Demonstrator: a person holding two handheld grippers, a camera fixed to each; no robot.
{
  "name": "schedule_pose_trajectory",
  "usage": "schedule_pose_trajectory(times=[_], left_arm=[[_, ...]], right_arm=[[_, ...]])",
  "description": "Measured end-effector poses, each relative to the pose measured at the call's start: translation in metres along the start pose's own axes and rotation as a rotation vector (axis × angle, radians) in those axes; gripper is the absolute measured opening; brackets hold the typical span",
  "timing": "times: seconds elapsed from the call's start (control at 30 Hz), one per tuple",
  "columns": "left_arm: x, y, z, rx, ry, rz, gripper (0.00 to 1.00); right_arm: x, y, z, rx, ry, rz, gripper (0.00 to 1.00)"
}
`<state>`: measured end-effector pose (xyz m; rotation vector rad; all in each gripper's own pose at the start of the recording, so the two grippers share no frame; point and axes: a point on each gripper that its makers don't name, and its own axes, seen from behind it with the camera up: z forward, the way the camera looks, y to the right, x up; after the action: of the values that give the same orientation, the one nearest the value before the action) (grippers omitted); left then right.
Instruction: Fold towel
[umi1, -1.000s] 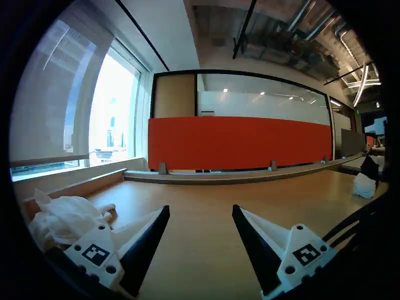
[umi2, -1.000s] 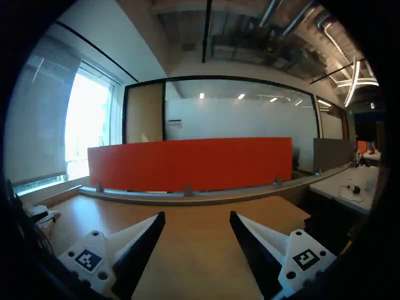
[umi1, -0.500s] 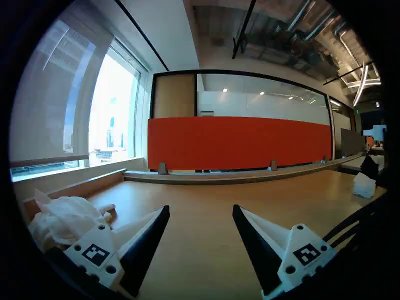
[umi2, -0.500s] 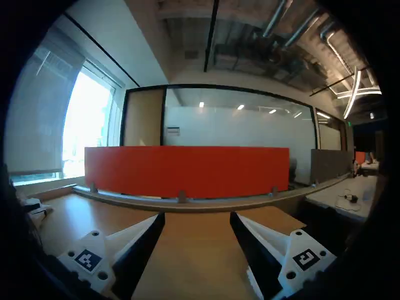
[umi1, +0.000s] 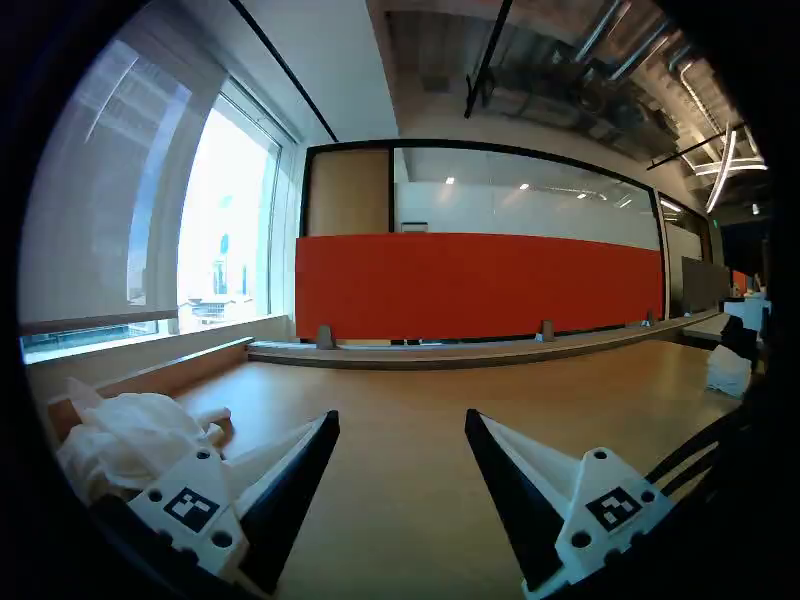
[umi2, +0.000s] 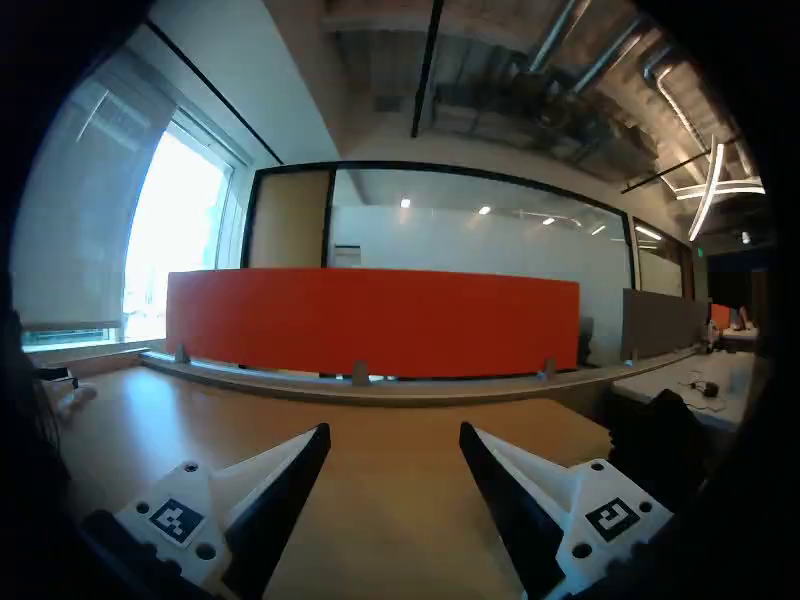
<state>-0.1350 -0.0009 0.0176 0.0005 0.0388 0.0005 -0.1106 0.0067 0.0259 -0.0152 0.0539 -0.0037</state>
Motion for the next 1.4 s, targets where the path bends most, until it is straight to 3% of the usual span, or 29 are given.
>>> schedule_pose_trajectory(times=[0.27,0.6,1.4], left_arm=[[0.000,0.000,0.000,0.000,0.000,0.000,0.93],[0.000,0.001,-0.001,0.000,0.000,0.000,0.93],[-0.001,0.000,0.000,0.000,0.001,0.000,0.93]], right_arm=[[-0.033,0.011,0.002,-0.005,-0.025,0.029,1.00],[-0.046,0.010,0.001,0.009,-0.032,0.025,1.00],[-0.048,0.009,-0.002,0.007,-0.021,0.032,1.00]])
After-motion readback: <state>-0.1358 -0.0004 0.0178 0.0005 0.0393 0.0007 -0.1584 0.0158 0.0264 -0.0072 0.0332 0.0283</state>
